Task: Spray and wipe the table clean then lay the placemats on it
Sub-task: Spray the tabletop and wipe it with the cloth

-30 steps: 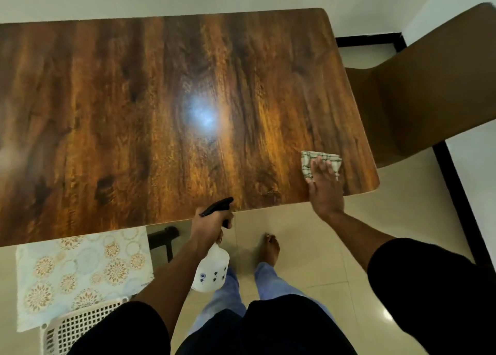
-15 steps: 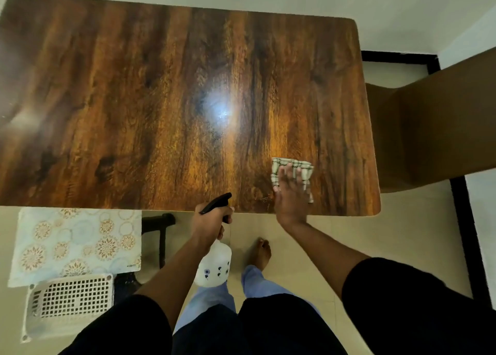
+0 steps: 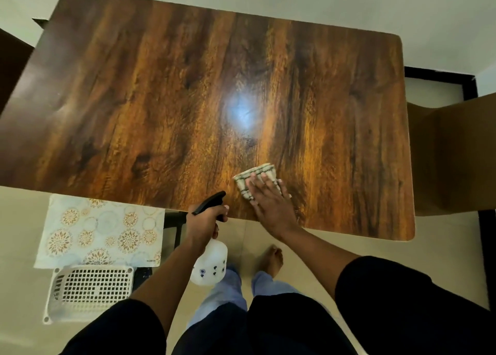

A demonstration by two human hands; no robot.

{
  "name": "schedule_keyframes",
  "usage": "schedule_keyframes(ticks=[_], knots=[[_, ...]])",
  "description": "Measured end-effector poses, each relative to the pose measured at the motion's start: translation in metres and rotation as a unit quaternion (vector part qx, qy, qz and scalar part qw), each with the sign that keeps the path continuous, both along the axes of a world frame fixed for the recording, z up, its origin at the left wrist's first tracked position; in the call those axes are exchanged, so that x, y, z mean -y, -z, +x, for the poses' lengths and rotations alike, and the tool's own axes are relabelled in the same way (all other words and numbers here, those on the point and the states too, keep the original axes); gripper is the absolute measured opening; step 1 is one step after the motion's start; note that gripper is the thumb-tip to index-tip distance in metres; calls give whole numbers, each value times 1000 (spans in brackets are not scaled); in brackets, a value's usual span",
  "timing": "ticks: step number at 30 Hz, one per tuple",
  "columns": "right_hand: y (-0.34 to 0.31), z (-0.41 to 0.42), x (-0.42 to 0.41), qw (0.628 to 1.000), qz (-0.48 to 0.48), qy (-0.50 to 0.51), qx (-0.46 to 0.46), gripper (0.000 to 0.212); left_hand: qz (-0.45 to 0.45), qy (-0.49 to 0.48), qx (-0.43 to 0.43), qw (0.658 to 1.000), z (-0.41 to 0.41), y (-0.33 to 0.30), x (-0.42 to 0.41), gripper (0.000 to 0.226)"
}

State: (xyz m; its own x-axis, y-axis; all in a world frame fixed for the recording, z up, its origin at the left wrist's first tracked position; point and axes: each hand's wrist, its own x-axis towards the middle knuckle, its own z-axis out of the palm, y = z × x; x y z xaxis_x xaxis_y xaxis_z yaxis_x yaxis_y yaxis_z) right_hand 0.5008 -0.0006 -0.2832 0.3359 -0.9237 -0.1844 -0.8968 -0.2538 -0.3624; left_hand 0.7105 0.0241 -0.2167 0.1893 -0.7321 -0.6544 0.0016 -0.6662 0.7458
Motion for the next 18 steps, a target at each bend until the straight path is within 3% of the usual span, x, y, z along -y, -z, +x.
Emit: schedule_keyframes(ticks=[4,8,10,12,18], knots=[[-7,-6,41,988,33,153,-11,63,0,-4,-6,1000,18,-1,9,9],[-13,21,56,969,65,237,-22,62,4,-10,-3,1000,39,1,18,17],[-16,46,55,963,72,258,-21,63,-1,-13,-5,1000,50,0,22,11],[-18,74,52,971,73,225,-17,63,-10,-12,-10,1000,59,-1,25,5],[-17,169,40,998,58,11,-11,63,-6,-36,18,999,101,-1,31,21]])
